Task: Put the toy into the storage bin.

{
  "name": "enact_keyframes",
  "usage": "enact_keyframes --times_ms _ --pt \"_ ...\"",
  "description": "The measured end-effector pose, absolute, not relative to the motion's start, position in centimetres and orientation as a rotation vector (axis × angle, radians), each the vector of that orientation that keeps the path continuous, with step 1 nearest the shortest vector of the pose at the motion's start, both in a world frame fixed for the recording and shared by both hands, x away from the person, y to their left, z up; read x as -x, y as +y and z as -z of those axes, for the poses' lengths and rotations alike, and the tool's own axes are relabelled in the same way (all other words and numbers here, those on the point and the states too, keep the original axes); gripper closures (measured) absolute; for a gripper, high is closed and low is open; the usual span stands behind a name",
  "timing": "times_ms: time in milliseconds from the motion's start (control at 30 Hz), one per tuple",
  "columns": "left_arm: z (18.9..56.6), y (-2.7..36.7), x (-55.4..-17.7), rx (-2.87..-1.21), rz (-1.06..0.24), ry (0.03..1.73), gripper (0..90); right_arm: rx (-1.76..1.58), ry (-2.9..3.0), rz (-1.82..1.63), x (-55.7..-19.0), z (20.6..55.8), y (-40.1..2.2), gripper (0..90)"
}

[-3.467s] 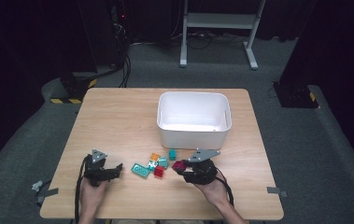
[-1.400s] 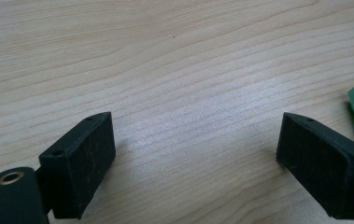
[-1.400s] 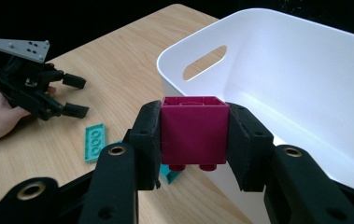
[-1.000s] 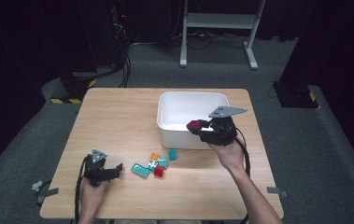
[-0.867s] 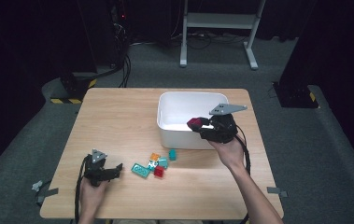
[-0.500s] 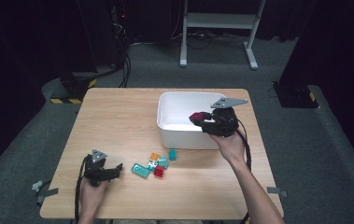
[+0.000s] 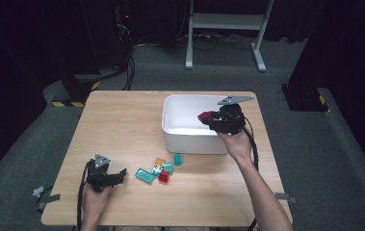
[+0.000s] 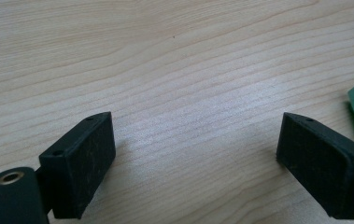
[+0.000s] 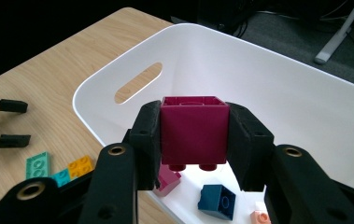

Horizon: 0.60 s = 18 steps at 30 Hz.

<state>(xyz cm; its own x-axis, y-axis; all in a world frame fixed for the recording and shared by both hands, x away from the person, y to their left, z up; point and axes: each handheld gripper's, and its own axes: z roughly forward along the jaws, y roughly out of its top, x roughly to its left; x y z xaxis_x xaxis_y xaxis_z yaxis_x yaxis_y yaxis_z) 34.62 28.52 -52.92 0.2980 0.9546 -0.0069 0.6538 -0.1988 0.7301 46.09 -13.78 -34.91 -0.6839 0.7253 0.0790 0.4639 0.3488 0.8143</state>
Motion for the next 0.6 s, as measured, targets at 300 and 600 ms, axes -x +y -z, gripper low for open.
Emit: enact_keyframes --times_ms 300,600 --pt "52.9 28.5 -34.6 -1.937 -0.612 1.43 11.5 -1.089 2.323 -1.221 -46.9 35.6 -13.7 58.7" --pt "52.9 28.5 -34.6 -1.937 -0.612 1.43 11.5 -1.107 2.315 -1.193 -47.3 35.9 -13.8 57.8"
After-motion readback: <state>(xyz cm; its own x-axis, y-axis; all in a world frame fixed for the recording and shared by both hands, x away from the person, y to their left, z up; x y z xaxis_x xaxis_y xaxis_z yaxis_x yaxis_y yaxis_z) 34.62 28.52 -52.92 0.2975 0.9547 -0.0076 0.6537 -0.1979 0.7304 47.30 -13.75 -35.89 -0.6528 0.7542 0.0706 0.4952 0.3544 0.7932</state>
